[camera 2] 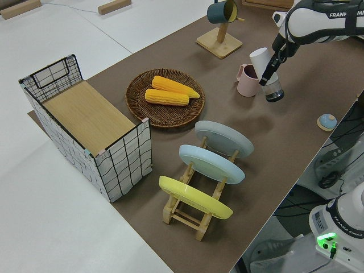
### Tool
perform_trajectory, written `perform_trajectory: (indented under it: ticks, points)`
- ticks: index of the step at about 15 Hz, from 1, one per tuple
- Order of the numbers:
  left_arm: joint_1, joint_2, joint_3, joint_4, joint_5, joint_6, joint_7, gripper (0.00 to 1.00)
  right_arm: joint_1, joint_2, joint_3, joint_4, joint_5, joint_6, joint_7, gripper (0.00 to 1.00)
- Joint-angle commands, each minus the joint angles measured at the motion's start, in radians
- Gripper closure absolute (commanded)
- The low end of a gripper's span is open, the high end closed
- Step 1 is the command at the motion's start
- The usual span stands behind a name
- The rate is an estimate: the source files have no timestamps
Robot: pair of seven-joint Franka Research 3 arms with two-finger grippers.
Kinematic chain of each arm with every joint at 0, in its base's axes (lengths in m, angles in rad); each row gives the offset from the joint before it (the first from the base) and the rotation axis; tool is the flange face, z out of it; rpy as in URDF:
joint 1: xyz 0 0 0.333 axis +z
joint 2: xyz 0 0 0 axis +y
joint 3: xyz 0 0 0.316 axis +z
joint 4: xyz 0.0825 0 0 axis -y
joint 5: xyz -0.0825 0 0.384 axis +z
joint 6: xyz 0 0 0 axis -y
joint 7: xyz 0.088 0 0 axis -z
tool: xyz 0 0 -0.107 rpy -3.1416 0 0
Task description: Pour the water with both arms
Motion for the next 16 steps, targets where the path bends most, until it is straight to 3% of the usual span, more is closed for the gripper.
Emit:
perform_trajectory:
  ticks: [1, 10, 13, 16]
  points:
    - [0.105, 0.012, -0.002, 0.051, 0.004, 0.025, 0.04, 1.0, -0.004, -0.016, -0.001, -0.012, 0.019, -0.002, -0.008, 0.009]
    - [0.32, 0.137, 0.006, 0.319, 0.143, 0.034, 0.04, 1.0, -0.004, -0.016, -0.003, -0.012, 0.019, -0.002, -0.008, 0.009]
    - [0.375, 0.157, 0.008, 0.428, 0.168, 0.033, 0.04, 1.0, -0.004, -0.016, -0.001, -0.012, 0.019, -0.002, -0.008, 0.007]
    - [0.406, 0.15, 0.011, 0.465, 0.206, 0.034, 0.064, 1.0, -0.004, -0.016, -0.001, -0.012, 0.017, -0.002, -0.008, 0.009]
